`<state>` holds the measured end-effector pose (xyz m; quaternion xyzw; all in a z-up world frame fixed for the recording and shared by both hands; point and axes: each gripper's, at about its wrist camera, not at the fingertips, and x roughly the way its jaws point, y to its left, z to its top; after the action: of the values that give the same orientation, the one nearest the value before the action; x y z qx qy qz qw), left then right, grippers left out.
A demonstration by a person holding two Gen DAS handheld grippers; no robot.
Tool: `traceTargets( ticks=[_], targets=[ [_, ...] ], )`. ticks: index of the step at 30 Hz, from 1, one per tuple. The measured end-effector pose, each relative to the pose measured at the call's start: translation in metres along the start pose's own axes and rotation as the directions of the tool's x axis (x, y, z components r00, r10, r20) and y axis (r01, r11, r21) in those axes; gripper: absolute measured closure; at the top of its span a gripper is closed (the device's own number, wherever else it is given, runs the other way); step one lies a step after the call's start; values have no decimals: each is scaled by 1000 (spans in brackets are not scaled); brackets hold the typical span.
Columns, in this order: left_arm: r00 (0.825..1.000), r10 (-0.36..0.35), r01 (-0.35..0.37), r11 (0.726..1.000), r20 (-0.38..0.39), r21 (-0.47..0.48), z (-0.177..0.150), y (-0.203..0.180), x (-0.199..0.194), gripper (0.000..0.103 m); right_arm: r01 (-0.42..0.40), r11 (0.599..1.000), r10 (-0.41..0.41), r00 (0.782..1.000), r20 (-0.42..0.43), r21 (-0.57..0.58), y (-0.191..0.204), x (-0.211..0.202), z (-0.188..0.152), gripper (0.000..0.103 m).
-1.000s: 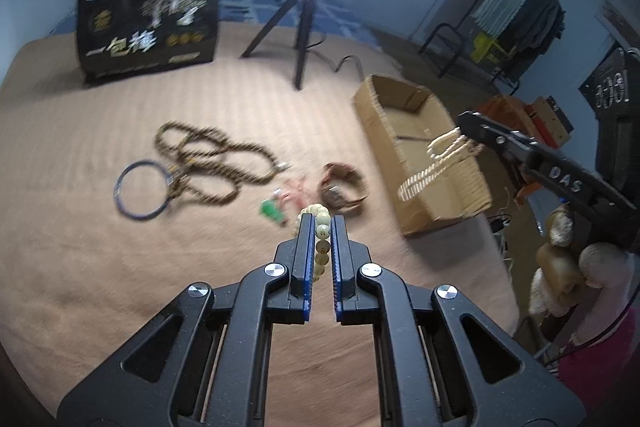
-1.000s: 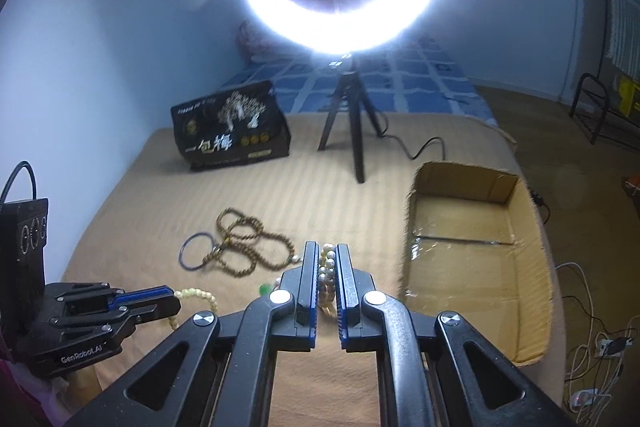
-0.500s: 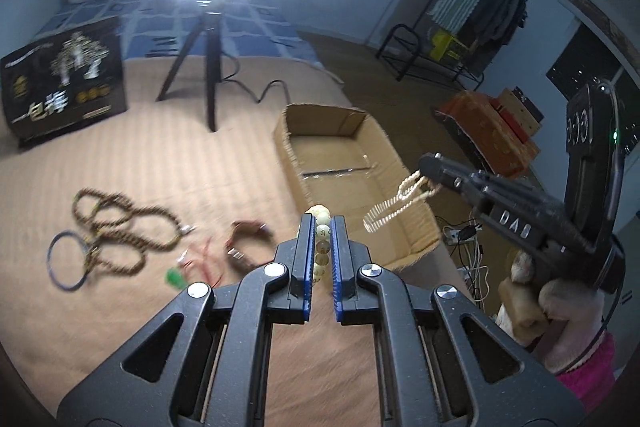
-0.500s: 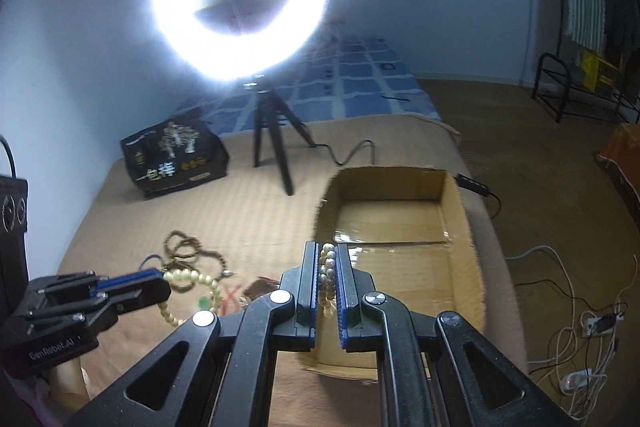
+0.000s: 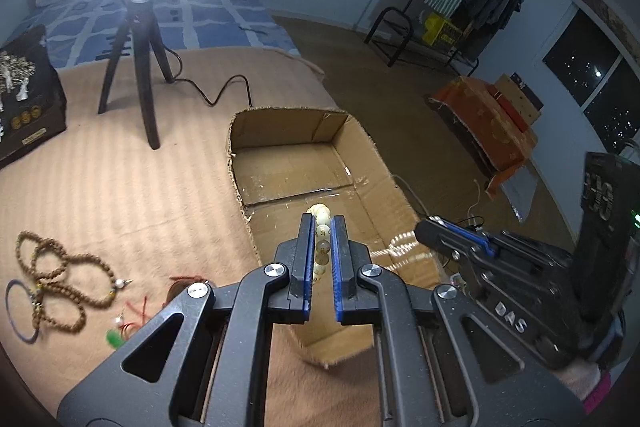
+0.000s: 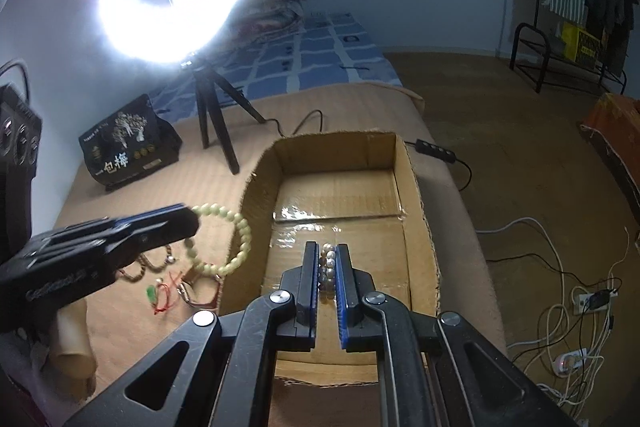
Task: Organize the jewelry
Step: 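Carry the bracelet and necklace into the cardboard box and open both tools, then move both tools back toward the remaining jewelry on the blanket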
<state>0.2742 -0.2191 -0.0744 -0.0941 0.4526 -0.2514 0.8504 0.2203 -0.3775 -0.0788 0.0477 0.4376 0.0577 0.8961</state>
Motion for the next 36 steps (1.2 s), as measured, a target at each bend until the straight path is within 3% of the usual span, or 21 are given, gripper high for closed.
traceTargets(
  ticks=[13,15,16,17,18,20,27,36],
  targets=[
    [996,60,-59,998,-65,20,-5,3,46,98,11,1000,-11,999,-47,18,-16,19,-7,97],
    [995,80,-77,996,-63,45,-6,0,47,95,16,1000,-15,999,-47,14,-16,18,-7,88],
    [993,93,-89,995,-68,53,-6,0,49,89,20,1000,-20,999,-44,12,-15,19,-6,73],
    [993,96,-92,994,-68,58,-7,-1,49,74,26,1000,-26,999,-39,8,-14,19,-7,65],
    [993,96,-92,994,-62,62,-7,-2,49,66,35,999,-34,999,-40,2,-13,19,-7,62],
    [992,113,-109,992,-54,70,-8,-2,47,66,43,999,-43,998,-38,-5,-12,19,-8,52],
    [990,130,-128,990,-50,51,-8,7,38,66,51,999,-51,998,-35,-9,-8,18,-8,50],
    [988,154,-153,987,-21,50,-10,16,14,66,41,999,-41,999,-10,-13,0,7,-8,38]
  ],
)
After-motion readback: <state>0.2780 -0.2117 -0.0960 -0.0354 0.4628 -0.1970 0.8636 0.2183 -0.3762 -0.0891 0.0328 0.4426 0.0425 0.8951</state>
